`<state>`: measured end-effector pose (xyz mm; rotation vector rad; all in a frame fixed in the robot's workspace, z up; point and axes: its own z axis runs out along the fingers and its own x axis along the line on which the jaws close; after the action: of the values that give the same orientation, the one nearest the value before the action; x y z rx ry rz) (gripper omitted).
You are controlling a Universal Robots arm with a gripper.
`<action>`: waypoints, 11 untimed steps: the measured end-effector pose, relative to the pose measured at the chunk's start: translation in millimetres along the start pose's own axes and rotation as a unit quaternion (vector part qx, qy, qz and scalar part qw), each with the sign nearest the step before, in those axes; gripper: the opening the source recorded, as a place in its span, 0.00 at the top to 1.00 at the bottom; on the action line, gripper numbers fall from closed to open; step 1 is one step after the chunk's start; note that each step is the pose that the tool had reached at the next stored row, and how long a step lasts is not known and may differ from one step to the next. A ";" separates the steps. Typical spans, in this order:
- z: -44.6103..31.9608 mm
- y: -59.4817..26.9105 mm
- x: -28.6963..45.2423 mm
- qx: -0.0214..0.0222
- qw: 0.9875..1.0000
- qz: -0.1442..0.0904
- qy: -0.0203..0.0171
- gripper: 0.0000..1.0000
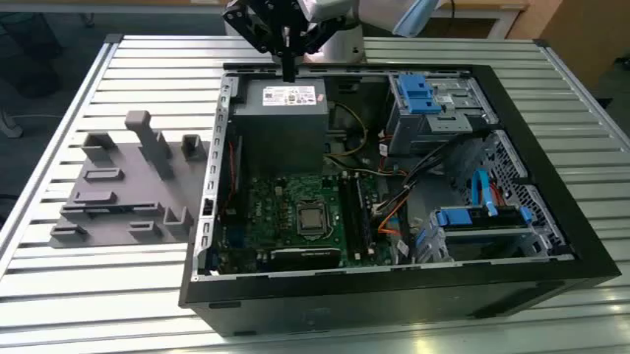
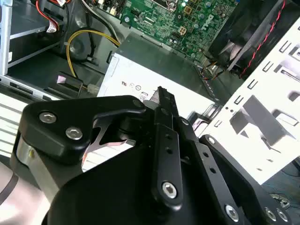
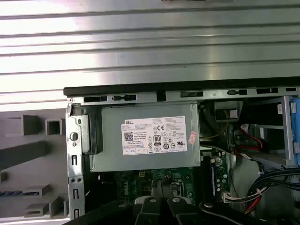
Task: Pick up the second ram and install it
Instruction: 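Reach for the second ram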
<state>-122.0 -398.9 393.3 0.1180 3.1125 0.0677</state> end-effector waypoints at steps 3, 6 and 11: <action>0.0 0.0 0.2 0.000 1.000 0.000 0.000 0.89; 0.0 -0.1 0.8 0.000 1.000 0.000 0.000 0.89; 0.0 -0.1 1.8 0.000 1.000 0.000 0.000 0.89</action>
<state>-123.8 -398.9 393.3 0.1180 3.1124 0.0677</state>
